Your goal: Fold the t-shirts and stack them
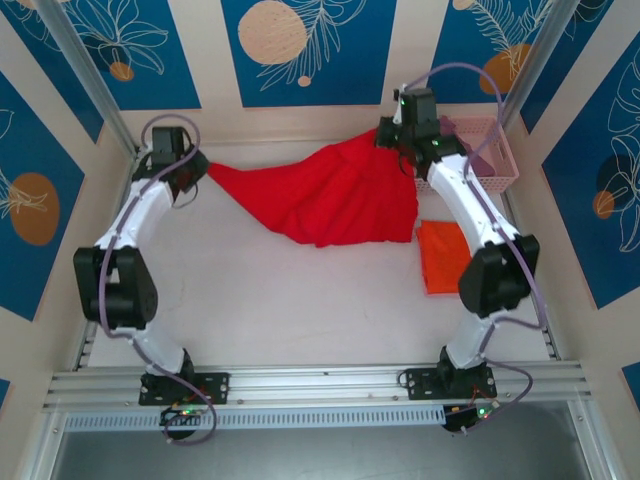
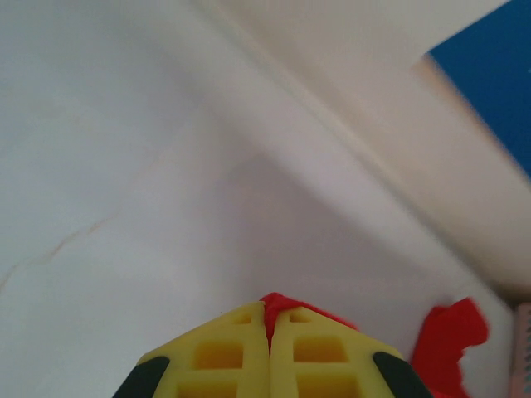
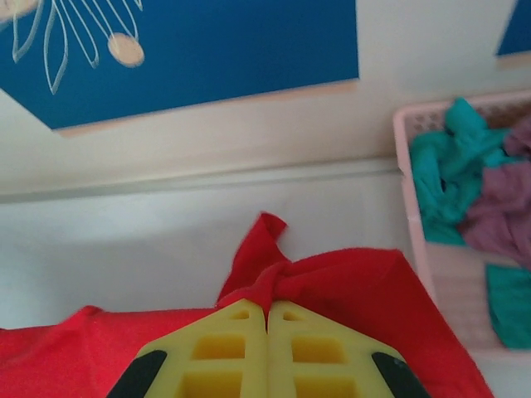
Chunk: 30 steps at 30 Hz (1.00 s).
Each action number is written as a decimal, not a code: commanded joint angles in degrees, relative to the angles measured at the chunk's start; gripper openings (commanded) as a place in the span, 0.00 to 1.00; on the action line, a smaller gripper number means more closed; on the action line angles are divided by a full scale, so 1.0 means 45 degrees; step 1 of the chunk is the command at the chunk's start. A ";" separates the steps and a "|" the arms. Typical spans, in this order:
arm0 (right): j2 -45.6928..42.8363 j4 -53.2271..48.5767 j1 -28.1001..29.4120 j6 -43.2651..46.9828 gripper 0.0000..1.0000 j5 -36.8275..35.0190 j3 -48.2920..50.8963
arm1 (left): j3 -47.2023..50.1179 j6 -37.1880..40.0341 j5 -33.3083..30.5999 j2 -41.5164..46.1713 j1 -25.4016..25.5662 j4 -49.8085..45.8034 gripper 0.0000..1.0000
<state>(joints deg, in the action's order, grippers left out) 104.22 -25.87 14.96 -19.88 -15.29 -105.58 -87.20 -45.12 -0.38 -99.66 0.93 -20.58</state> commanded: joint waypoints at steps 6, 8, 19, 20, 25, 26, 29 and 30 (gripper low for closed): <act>0.2418 -0.0283 -0.0079 0.0233 0.00 0.2107 -0.8554 | -0.6867 0.0212 0.0247 -0.0745 -0.0965 -0.0437 0.00; 0.2944 -0.0422 -0.0148 0.0250 0.00 0.2486 -1.0608 | -0.8140 0.0352 0.0118 -0.0678 -0.1169 -0.0680 0.00; 0.0341 0.0222 -0.1004 -0.0064 0.00 0.3020 -0.8314 | -0.7132 0.0970 -0.0291 0.1502 -0.1554 -0.0723 0.00; -0.0317 0.0451 -0.1011 -0.0065 0.00 0.3088 -0.7128 | -0.6510 0.0946 -0.0231 0.1838 -0.1566 -0.0574 0.00; -0.4022 0.2456 -0.0947 -0.0531 0.00 0.3551 -0.0297 | -0.2935 0.0911 -0.0152 0.3924 -0.1560 0.0128 0.00; -0.4793 0.2850 -0.0913 -0.0751 0.00 0.3582 0.1097 | -0.2077 0.0878 -0.0116 0.4453 -0.1558 0.0257 0.00; -0.6560 0.3056 -0.0784 -0.1153 0.00 0.3612 0.4095 | 0.0337 0.0867 -0.0018 0.5831 -0.1560 0.0218 0.00; -0.6984 0.2908 -0.0731 -0.1214 0.00 0.3593 0.4703 | 0.0980 0.0850 -0.0013 0.6178 -0.1553 0.0146 0.00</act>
<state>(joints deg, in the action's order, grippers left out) 79.02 -17.47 11.18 -23.03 0.25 -89.47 -88.38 -41.87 -0.38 -77.32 -5.41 -21.54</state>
